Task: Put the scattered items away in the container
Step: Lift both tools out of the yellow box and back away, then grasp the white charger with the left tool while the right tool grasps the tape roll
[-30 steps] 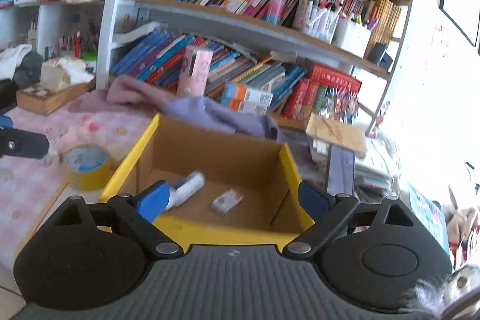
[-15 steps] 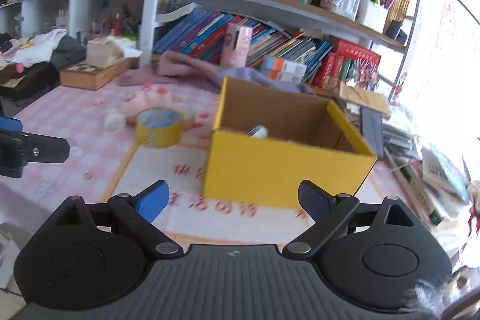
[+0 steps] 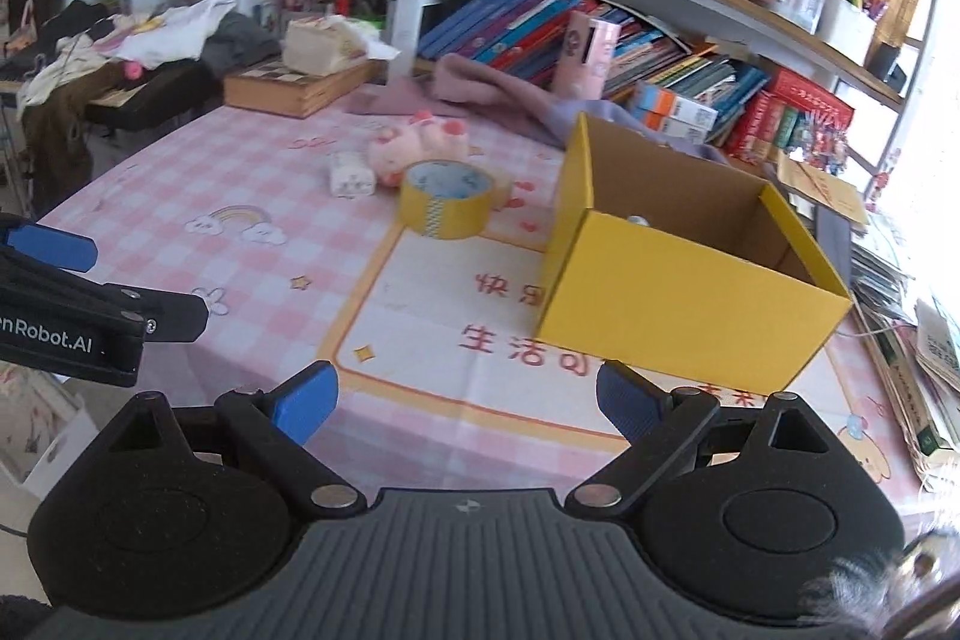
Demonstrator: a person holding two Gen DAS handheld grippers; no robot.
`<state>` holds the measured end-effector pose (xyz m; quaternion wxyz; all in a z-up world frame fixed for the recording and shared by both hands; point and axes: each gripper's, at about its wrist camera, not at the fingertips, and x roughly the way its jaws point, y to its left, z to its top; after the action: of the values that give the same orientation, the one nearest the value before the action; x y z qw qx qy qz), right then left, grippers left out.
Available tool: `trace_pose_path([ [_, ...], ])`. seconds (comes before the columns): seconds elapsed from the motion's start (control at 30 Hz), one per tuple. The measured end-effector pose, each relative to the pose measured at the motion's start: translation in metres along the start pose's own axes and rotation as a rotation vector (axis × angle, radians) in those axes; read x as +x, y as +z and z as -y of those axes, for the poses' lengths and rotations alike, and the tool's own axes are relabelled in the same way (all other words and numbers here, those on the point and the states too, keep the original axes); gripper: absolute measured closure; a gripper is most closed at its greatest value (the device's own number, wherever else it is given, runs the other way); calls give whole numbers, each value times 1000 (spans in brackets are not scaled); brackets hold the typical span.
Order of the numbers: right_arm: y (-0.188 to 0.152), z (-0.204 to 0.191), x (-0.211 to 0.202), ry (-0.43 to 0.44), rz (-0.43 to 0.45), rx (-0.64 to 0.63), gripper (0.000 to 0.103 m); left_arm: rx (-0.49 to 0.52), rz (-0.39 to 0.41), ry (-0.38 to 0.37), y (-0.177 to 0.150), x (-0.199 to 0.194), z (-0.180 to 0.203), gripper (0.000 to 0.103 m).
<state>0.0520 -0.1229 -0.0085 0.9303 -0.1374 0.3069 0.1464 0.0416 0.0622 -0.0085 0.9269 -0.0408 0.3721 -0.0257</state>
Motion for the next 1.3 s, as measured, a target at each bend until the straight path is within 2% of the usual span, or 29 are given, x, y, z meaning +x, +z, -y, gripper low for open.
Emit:
trace_pose_path([
  [0.37, 1, -31, 4, 81, -24, -89, 9, -30, -37, 40, -12, -9, -17, 7],
  [0.6, 3, -37, 6, 95, -29, -142, 9, -18, -51, 24, -12, -4, -12, 7],
  [0.87, 11, -40, 27, 124, -28, -152, 9, -32, -56, 65, -3, 8, -22, 7],
  [1.17, 26, -32, 65, 94, -52, -155, 9, -29, -84, 60, 19, 45, -27, 7],
  [1.3, 40, -30, 83, 64, -22, -163, 9, -17, -81, 60, 35, 63, -31, 7],
])
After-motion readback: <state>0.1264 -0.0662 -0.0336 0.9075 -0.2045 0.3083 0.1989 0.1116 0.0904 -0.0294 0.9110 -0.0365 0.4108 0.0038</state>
